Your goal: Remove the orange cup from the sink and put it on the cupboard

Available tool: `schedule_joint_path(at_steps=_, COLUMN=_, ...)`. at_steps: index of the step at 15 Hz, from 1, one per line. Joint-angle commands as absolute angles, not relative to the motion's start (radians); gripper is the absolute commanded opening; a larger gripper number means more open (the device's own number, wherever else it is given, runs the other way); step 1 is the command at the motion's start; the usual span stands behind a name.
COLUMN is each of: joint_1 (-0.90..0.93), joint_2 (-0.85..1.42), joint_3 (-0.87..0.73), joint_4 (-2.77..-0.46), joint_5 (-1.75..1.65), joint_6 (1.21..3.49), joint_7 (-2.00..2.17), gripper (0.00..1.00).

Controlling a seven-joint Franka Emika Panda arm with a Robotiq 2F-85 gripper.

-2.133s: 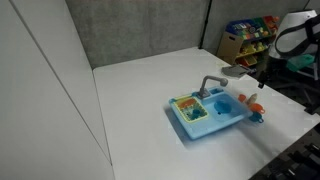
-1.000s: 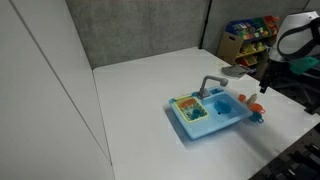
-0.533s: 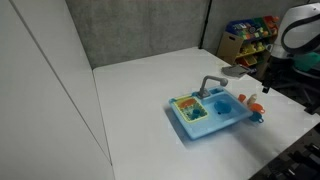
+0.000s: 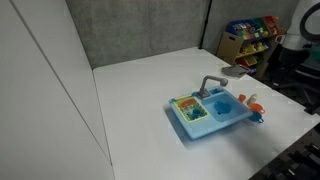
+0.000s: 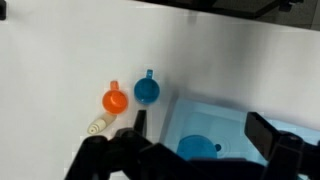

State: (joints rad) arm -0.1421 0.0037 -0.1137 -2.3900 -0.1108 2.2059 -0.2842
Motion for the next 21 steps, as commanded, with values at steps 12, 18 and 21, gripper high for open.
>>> schedule_joint_path(at_steps=12, joint_1=-0.080, joint_2=-0.382, joint_3=-0.129, joint_4=-2.499, joint_5=-0.033, joint_6=2.068, joint_7=-0.350, gripper=1.00)
schedule_joint_path(at_steps=18, joint_1=-0.078, joint_2=-0.499, joint_3=-0.138, joint_4=-2.517, joint_5=0.009, joint_6=2.054, joint_7=-0.313, gripper=1.00)
schedule_joint_path(at_steps=21, joint_1=-0.081, joint_2=-0.539, joint_3=-0.139, joint_4=-2.521, joint_5=0.011, joint_6=2.056, joint_7=-0.297, gripper=1.00)
